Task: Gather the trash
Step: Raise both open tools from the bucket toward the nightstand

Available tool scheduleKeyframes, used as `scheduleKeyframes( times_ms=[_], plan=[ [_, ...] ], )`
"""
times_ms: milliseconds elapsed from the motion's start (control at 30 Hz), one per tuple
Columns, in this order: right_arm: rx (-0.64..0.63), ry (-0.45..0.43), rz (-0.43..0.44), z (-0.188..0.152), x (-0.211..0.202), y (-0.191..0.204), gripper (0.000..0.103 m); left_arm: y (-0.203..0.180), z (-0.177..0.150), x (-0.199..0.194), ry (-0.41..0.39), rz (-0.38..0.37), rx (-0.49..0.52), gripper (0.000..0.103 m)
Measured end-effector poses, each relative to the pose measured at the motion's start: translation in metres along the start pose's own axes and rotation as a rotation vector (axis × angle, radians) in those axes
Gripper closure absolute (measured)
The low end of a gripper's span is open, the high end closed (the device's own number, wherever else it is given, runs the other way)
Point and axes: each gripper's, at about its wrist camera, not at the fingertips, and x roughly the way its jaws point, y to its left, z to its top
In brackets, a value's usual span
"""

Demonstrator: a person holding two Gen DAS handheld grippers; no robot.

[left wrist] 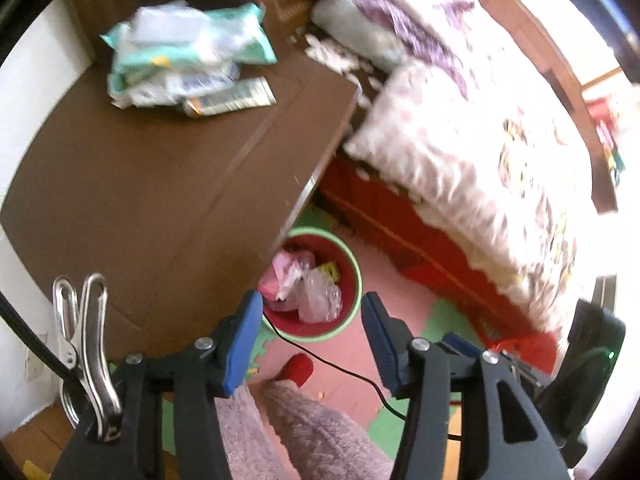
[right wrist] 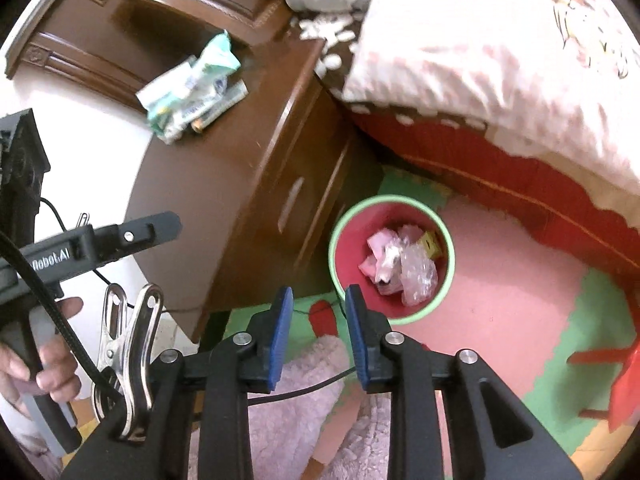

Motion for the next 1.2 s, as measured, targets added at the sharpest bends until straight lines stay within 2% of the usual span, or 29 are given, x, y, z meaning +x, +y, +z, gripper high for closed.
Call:
scheduleKeyframes(
  times_ms=[200, 733, 900, 1033, 1200],
  plan=[
    [0.008, -0.037, 0.012, 0.014, -0.014, 0.025, 0.074, 0.030, 0.025, -0.032, -0.050, -0.008, -0.051, 0.046],
    [0.075, -0.107, -0.019, 0.058, 0.006, 0.104, 0.074, 0.099, 0.101, -0.064, -0.038, -0.070, -0.065, 0.046],
    [0.069, -0.091, -0.023, 0.066, 0.018, 0.123, 0.074, 0.119, 0.123, -0.066, -0.053, -0.105, -0.155, 0.044],
    [0.049, -0.071, -0.027, 0.076, 0.027, 0.133, 0.074, 0.135, 0.140, -0.062, -0.071, -0.139, -0.268, 0.039],
    [0.021, -0.037, -0.014, 0.087, 0.043, 0.141, 0.074, 0.154, 0.160, -0.051, -0.087, -0.156, -0.386, 0.039]
  ],
)
